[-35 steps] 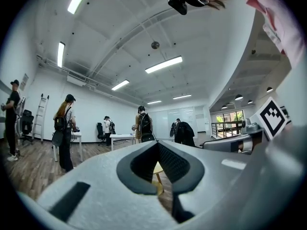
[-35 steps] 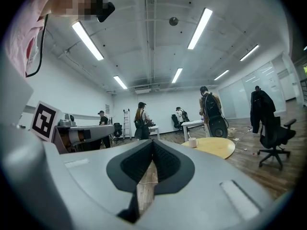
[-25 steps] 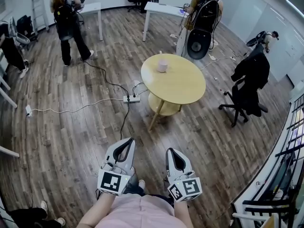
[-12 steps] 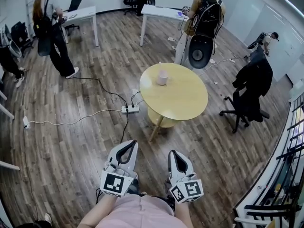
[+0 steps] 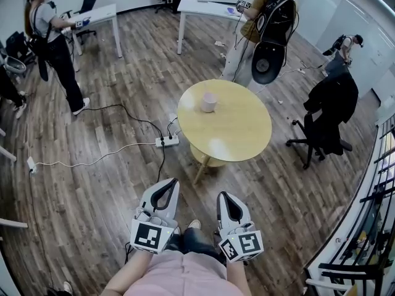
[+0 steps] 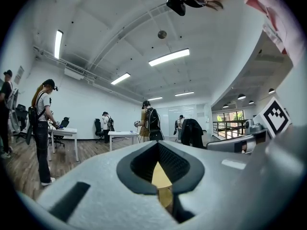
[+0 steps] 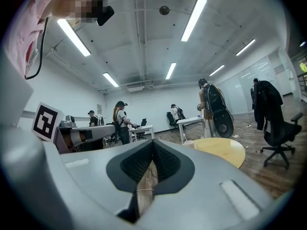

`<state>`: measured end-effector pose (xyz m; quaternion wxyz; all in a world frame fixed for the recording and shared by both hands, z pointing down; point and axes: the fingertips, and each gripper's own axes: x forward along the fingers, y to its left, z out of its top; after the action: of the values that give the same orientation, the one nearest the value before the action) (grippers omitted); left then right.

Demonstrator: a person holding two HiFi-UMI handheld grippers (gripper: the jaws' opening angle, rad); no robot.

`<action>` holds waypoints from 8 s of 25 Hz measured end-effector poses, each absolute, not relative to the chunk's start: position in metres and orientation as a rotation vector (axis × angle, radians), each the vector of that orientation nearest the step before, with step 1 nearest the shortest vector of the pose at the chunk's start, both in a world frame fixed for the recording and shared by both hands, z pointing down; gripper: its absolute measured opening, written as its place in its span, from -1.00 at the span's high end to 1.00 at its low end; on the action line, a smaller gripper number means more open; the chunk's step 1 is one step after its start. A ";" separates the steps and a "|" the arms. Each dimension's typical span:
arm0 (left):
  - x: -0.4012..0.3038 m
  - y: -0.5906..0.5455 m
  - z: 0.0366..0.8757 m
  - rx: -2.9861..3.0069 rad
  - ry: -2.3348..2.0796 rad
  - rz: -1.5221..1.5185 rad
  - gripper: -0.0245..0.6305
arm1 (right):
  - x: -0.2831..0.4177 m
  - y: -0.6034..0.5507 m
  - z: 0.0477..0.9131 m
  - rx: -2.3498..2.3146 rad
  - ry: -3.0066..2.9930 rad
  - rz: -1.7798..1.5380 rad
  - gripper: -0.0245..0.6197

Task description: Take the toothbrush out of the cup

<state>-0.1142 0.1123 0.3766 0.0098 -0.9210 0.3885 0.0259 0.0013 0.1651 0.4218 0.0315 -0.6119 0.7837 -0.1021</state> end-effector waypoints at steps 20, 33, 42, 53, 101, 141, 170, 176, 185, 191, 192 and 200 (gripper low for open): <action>-0.021 0.011 0.381 -2.828 1.322 0.081 0.93 | 0.097 0.056 0.424 -1.767 2.522 -0.305 0.90; 0.012 -0.057 0.382 -2.864 1.278 0.070 0.93 | 0.123 -0.003 0.430 -1.796 2.484 -0.345 0.90; 0.014 -0.134 0.379 -2.887 1.202 0.058 0.93 | 0.118 -0.071 0.430 -1.831 2.445 -0.375 0.90; 0.016 -0.188 0.393 -2.943 1.168 0.037 0.93 | 0.112 -0.122 0.438 -1.861 2.433 -0.405 0.90; 0.062 -0.341 0.480 -2.960 1.417 -0.235 0.93 | 0.139 -0.370 0.528 -1.722 2.805 -0.616 0.64; 0.059 -0.394 0.487 -2.989 1.473 -0.153 0.93 | 0.133 -0.420 0.551 -1.775 2.843 -0.614 0.84; 0.081 -0.333 0.342 -2.803 1.318 0.273 0.93 | 0.154 -0.315 0.373 -1.750 2.540 -0.129 0.85; 0.084 -0.325 0.346 -2.825 1.293 0.269 0.93 | 0.155 -0.311 0.379 -1.772 2.559 -0.107 0.85; 0.090 -0.329 0.351 -2.843 1.294 0.257 0.93 | 0.157 -0.316 0.379 -1.760 2.561 -0.114 0.85; 0.090 -0.332 0.353 -2.855 1.303 0.258 0.93 | 0.157 -0.318 0.381 -1.775 2.581 -0.117 0.85; 0.090 -0.332 0.353 -2.856 1.305 0.258 0.93 | 0.157 -0.318 0.381 -1.776 2.584 -0.120 0.85; 0.091 -0.332 0.355 -2.859 1.317 0.253 0.93 | 0.154 -0.318 0.380 -1.758 2.600 -0.115 0.85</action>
<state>0.0909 -0.3317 0.3552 -0.0082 -0.9053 0.4171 0.0801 0.1540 -0.3178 0.3804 0.0005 -0.5598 0.8278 -0.0365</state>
